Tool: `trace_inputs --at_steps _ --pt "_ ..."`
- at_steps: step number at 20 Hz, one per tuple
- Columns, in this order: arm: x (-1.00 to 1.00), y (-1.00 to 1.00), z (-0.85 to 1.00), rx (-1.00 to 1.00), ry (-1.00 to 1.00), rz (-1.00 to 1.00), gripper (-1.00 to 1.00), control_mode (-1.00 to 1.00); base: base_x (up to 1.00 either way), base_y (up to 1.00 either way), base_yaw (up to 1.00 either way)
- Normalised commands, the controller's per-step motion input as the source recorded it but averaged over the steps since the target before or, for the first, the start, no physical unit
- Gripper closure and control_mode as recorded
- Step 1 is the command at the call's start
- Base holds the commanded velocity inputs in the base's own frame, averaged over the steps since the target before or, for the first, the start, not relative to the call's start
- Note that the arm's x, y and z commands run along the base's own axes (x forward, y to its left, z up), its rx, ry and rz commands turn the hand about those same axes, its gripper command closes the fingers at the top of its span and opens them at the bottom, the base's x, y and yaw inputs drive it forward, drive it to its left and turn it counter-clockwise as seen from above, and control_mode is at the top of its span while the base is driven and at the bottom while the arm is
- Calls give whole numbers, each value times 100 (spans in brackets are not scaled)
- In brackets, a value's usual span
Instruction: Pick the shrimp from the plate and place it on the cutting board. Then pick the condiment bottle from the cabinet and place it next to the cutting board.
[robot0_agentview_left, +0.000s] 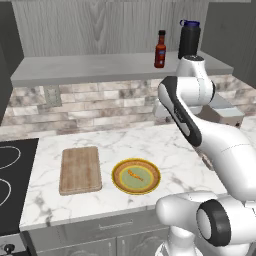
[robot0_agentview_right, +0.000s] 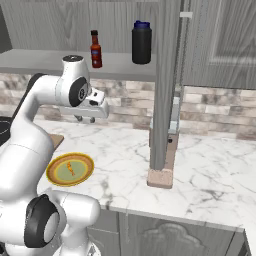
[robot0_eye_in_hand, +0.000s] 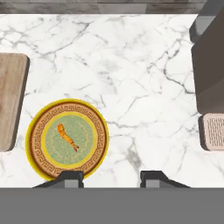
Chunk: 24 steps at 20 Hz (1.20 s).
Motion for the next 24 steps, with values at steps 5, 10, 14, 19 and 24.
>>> trace_inputs --at_steps 5,10,14,19,24 --pt "-9 0 -3 0 0 1 -100 -100 0 0 0" --pt "-30 2 -24 0 0 7 -100 -100 0 0 0" --pt "-35 10 -35 0 0 10 -100 -100 0 0 0" --pt "-22 17 -39 0 0 11 -100 -100 0 0 0" --pt "-7 19 -30 0 0 10 -100 -100 0 0 0"
